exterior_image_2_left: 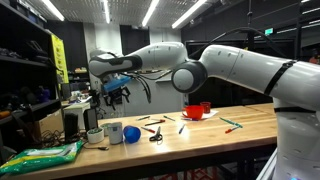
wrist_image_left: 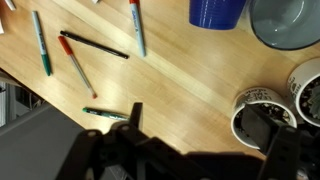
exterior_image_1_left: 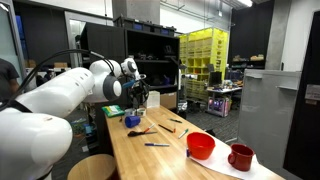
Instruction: Turn over the cup on the table
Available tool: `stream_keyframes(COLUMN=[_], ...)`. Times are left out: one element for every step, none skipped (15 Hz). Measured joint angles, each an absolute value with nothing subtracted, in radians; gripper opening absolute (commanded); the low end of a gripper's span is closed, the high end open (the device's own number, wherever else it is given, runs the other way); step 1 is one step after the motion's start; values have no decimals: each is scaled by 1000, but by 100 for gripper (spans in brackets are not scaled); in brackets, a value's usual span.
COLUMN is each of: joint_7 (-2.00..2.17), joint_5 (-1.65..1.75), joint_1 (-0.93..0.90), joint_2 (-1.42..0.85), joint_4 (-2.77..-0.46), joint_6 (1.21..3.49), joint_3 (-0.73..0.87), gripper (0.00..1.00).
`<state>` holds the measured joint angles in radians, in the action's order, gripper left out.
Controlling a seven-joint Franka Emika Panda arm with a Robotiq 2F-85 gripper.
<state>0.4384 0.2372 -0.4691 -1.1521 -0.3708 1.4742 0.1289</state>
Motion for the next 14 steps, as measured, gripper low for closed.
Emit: stream_keyframes(joint_7=[438,438,438,438,438,437,432,421,408,391,375,359,344,335], joint_5=[237,237,237,237,237,237,237,237,237,237,237,236,235,235], joint_1=[-468,-468,-469,-470,-470,-469,-468,-466,-465,-464,-463,-462,-462,-462], joint_2=[-1152,-1152,-1152,-1152,-1152,-1152,-1153,-1153,-1153,-1152,-1152,-1151,-1150,-1149], joint_4=[-371,-371,-371,-371,-371,-371,-371,-371,-371,-371,-370,-370,-369,-367], joint_6=[1474,1474,1474,1474,1474,1474,1473,1472,1469,1467,1464,1462,1460,1457], joint_3=[129,129,129,129,129,129,129,129,129,128,128,126,124,122], gripper=[100,100,100,100,100,100,100,100,100,100,100,100,100,100])
